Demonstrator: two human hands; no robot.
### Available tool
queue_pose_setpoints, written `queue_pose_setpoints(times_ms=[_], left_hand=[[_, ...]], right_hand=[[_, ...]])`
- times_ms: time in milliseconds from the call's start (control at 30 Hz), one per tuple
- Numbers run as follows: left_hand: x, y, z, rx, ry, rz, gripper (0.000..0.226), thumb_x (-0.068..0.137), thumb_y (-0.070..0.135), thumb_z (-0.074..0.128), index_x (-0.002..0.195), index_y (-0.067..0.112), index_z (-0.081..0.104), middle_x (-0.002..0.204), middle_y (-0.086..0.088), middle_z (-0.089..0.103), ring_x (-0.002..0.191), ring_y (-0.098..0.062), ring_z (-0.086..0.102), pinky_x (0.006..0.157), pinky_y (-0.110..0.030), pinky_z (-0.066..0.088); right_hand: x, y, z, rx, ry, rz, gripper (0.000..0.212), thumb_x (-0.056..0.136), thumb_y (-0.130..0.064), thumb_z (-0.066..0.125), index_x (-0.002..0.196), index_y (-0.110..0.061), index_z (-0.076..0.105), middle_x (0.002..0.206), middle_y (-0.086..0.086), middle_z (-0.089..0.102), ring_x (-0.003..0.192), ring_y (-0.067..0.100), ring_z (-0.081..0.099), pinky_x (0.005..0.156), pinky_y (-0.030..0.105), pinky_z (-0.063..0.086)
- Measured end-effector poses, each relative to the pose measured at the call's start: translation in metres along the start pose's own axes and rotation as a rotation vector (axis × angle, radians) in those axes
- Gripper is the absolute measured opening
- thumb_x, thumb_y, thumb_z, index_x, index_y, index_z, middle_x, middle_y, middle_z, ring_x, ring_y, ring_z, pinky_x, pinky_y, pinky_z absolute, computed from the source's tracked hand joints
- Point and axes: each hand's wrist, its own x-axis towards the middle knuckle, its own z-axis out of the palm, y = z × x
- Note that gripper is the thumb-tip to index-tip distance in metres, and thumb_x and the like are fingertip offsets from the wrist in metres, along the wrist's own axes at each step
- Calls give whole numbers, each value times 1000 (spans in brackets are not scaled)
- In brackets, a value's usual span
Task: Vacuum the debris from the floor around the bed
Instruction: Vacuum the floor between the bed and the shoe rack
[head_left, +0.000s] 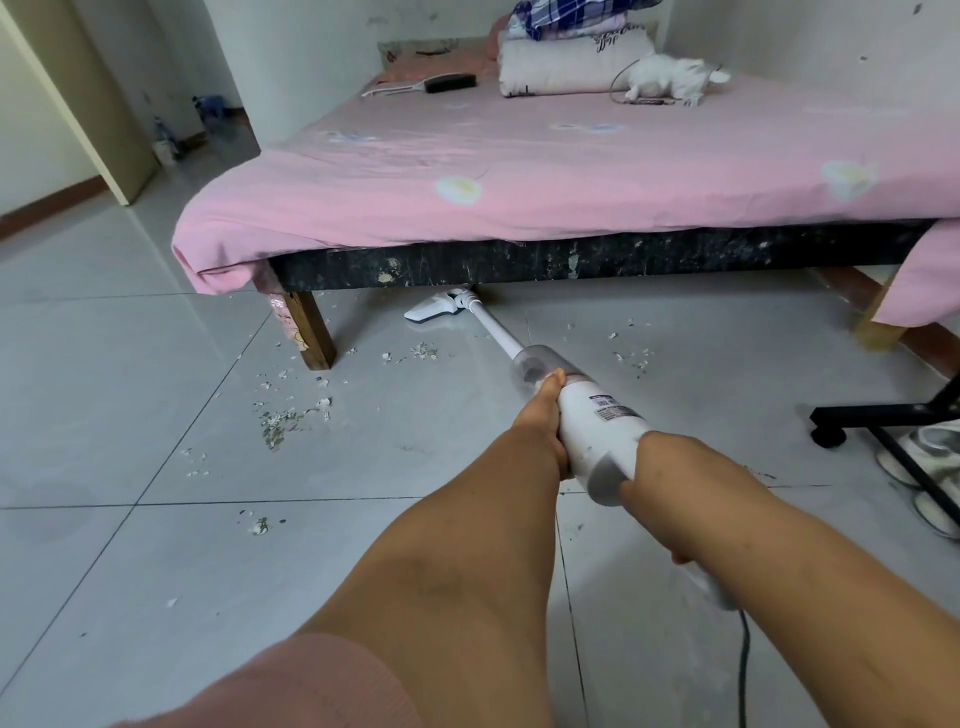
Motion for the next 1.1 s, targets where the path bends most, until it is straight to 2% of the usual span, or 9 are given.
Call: queue_pose_setpoints(times_ms=[167,233,300,467,567,633,900,967,1100], left_hand=[[4,12,-12,-33,37,23,63,78,56,78,119,10,66,89,-16,75,80,-31,70,63,-45,53],[4,16,-17,-47,54,32,63,77,57,78,118,10,66,85,-15,75,78,-31,70,58,-43,53],[5,20,-23,-65,73,40,61,77,57,79,114,10,67,77,-15,75,76,-30,71,57,-42,53],[4,22,-34,-82,111,46,67,76,58,79,119,10,66,93,-15,75,83,-31,71,76,-48,54],[0,21,-34,-43,109,23,68,75,60,78,119,10,65,90,-15,74,80,-31,70,63,-46,54],[-3,18,-31,-18,99,7,67,76,60,78,118,10,65,91,-16,74,80,-32,70,58,-46,53],[-9,-14,13,118,29,-54,64,78,61,75,116,11,64,89,-15,74,80,-31,70,58,-46,53],[-9,-24,28,156,5,-69,63,79,61,74,116,10,64,95,-14,75,85,-31,70,65,-47,54],[-7,-48,59,218,-54,-98,60,79,62,74,108,10,65,79,-13,75,75,-29,70,57,-43,52]], right_hand=[[6,-12,0,-26,15,-59,23,95,-21,43,75,-9,41,81,5,52,73,18,50,54,22,34],[6,-18,0,-29,10,-68,20,95,-20,43,79,-9,43,81,5,51,76,19,50,59,22,36],[5,-21,0,-15,37,-126,25,94,-18,43,71,-11,38,70,4,47,61,17,45,51,21,33],[5,-28,5,-53,62,-185,14,87,-18,42,73,-15,40,64,1,43,48,13,37,42,19,28],[6,-24,6,-80,46,-148,14,86,-17,41,71,-16,39,65,2,41,52,17,38,47,22,31],[6,-20,8,-113,22,-99,7,88,-19,42,82,-15,42,74,5,42,68,22,43,60,26,35],[0,30,1,-71,12,-8,14,92,-21,44,102,-11,41,103,6,49,89,23,47,74,25,37],[-4,44,-1,-20,5,16,12,91,-20,42,99,-11,44,97,6,51,84,23,48,74,25,39],[-14,75,-5,162,54,11,15,87,-18,42,75,-14,50,64,1,52,58,16,45,64,23,40]])
